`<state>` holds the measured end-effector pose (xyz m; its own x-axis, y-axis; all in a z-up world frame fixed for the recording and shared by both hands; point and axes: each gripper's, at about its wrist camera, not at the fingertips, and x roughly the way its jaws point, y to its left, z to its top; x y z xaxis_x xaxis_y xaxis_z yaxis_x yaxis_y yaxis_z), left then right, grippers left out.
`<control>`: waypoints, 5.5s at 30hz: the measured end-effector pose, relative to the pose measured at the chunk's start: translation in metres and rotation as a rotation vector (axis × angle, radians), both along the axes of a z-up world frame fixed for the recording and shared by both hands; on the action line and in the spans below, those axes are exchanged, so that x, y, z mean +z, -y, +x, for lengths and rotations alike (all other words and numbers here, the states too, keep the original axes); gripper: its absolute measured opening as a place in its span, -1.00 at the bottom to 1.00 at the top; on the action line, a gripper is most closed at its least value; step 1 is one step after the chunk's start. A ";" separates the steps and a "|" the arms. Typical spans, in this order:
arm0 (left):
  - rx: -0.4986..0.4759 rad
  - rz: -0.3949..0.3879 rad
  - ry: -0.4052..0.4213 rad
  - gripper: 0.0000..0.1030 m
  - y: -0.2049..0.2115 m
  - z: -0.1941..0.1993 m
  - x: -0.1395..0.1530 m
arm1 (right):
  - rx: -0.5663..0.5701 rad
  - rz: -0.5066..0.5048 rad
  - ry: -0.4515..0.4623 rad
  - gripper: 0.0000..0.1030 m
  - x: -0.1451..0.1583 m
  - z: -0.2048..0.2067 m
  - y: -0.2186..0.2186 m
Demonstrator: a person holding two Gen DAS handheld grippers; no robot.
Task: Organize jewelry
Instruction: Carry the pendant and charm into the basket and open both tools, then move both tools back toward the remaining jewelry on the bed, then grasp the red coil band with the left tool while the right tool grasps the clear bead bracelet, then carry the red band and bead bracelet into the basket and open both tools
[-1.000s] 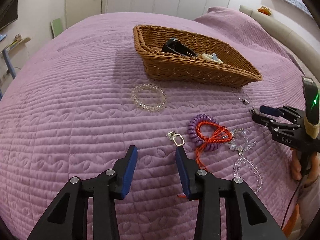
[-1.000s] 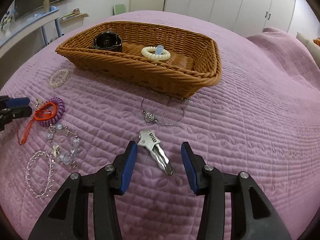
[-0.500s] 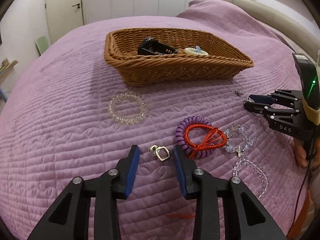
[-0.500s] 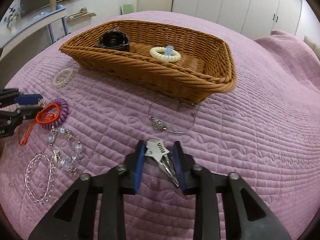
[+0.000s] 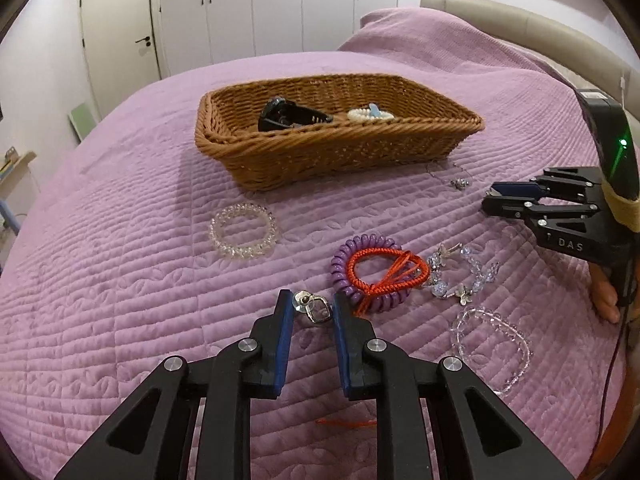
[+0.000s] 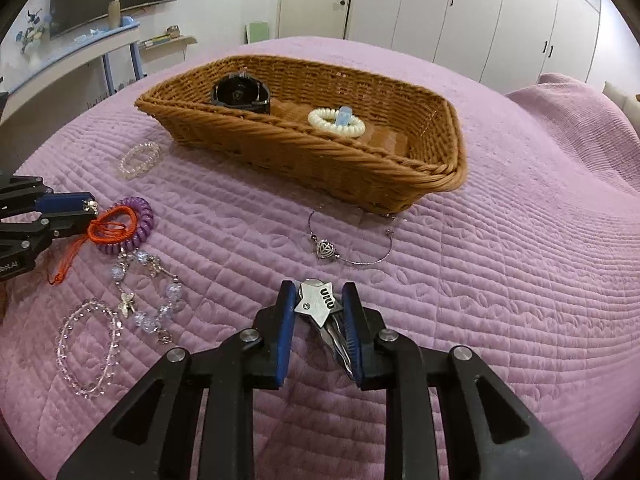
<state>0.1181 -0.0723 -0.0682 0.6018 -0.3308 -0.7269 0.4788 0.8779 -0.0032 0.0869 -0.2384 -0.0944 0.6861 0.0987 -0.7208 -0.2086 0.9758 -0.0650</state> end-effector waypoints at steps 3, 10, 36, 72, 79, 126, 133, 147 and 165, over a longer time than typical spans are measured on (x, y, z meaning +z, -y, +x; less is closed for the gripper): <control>0.002 -0.028 0.013 -0.62 -0.007 -0.007 0.006 | -0.008 0.021 0.015 -0.50 0.007 -0.011 0.002; 0.002 -0.053 0.049 -0.62 -0.009 -0.012 0.024 | -0.021 0.105 0.051 -0.50 0.032 -0.037 -0.003; -0.027 -0.143 0.038 -0.62 0.080 0.133 0.076 | -0.232 0.366 -0.018 -0.50 0.091 0.151 0.043; -0.079 -0.276 0.150 0.20 0.016 0.020 0.141 | -0.171 0.331 0.108 0.00 0.121 0.040 0.020; -0.079 -0.312 0.188 0.20 -0.008 -0.026 0.156 | -0.122 0.291 0.120 0.00 0.118 -0.009 -0.008; -0.305 0.053 -0.003 -0.42 0.032 -0.007 0.009 | -0.060 0.202 -0.138 -0.54 -0.006 -0.057 -0.088; -0.255 0.015 -0.017 -0.88 0.024 0.000 0.008 | -0.077 0.169 -0.115 -0.79 -0.005 -0.058 -0.092; -0.013 -0.141 -0.088 -0.88 -0.004 -0.027 0.019 | -0.090 0.189 -0.101 -0.80 -0.004 -0.066 -0.087; 0.111 -0.265 -0.123 -0.88 -0.033 -0.032 0.007 | -0.094 0.178 -0.076 -0.81 0.005 -0.068 -0.090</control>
